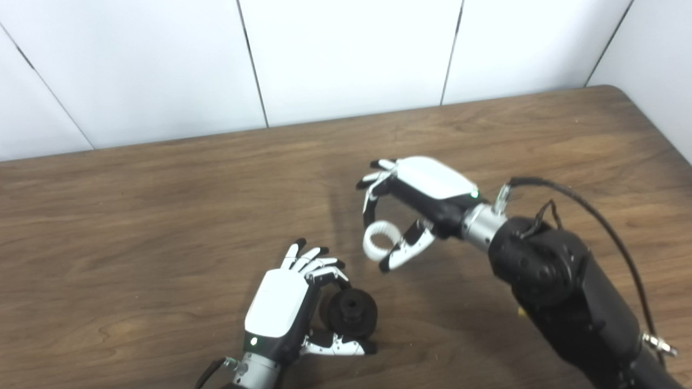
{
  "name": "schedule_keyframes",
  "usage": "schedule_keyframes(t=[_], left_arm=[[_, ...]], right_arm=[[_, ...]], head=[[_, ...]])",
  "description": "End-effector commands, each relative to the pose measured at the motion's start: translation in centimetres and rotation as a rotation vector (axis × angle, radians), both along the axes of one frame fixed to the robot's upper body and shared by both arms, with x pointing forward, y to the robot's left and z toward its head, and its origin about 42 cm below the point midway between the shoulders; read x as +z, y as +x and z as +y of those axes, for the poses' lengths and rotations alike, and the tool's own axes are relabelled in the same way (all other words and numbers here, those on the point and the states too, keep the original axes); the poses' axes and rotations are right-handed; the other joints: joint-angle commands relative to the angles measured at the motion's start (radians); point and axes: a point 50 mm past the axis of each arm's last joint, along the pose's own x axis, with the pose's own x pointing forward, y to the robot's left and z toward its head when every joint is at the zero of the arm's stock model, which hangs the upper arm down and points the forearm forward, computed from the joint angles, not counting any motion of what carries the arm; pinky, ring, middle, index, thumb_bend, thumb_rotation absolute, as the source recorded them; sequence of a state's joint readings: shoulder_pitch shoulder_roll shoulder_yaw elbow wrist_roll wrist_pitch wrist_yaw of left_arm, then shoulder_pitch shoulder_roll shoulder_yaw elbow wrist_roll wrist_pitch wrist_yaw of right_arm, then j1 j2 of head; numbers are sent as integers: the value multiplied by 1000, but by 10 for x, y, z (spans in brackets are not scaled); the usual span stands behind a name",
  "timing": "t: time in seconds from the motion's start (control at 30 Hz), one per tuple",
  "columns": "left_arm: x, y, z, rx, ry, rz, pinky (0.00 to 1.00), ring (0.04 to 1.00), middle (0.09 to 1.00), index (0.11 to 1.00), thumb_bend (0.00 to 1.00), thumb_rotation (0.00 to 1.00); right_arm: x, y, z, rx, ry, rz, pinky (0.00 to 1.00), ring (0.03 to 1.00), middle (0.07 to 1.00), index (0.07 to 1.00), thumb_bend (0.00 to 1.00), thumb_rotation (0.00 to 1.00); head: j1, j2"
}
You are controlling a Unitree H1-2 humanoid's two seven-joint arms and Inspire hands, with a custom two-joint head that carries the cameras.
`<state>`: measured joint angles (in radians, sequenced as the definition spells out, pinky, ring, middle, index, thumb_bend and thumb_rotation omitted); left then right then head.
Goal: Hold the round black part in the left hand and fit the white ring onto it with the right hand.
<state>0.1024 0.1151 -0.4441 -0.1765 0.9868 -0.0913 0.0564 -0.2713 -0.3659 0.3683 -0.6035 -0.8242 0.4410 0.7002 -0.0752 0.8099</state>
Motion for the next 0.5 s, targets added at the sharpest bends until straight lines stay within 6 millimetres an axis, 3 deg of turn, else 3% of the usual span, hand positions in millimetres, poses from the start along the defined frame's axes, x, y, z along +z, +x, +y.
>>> schedule_keyframes(t=[0.0,0.47], left_arm=[[4,0,-2,-3,5,-16,1000,882,759,483,524,53],[6,3,-7,-4,14,-16,1000,883,759,483,524,53]], right_arm=[[17,-8,6,35,12,-85,1000,996,862,483,524,133],[22,-36,14,103,29,-65,1000,1000,851,483,524,132]], head=[[2,5],[8,32]])
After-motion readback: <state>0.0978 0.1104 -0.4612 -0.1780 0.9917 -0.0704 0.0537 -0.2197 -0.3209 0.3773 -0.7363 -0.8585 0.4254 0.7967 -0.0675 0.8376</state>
